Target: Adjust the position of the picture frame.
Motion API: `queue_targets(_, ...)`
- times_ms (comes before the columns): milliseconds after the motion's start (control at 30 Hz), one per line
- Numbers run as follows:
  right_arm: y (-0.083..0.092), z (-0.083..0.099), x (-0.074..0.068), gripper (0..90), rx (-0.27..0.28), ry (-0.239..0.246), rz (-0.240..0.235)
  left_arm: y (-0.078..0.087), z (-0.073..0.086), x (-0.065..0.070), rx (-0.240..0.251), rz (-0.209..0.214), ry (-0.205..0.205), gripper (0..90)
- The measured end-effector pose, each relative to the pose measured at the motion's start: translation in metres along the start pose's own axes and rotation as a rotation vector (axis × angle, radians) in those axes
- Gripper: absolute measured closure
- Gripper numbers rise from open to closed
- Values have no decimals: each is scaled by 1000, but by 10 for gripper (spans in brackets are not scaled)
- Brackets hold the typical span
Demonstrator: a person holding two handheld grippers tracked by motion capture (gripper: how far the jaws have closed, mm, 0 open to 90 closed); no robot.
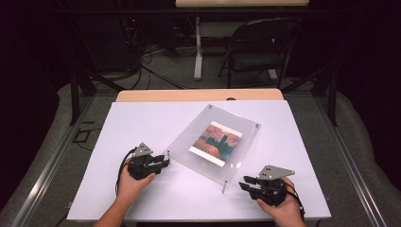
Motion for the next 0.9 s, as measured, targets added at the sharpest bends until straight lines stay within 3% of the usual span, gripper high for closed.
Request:
queue_targets(567, -2, -1, -3, 683, 17, -22, -37, -24, -7, 1, -31, -25, -33, 777)
queue_targets(900, -4, -1, -4, 683, 24, -34, -60, -28, -4, -1, -41, -9, -17, 821)
Point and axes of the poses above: each handheld gripper's, and its own axes: y roughly backward along the jaws, z roughly out of its underside, x roughly to its right, the point moved 2 cm from there along -y, roughly forward along the jaws, and after that the axes turned 6 degrees about y, right-handed, at the moved point
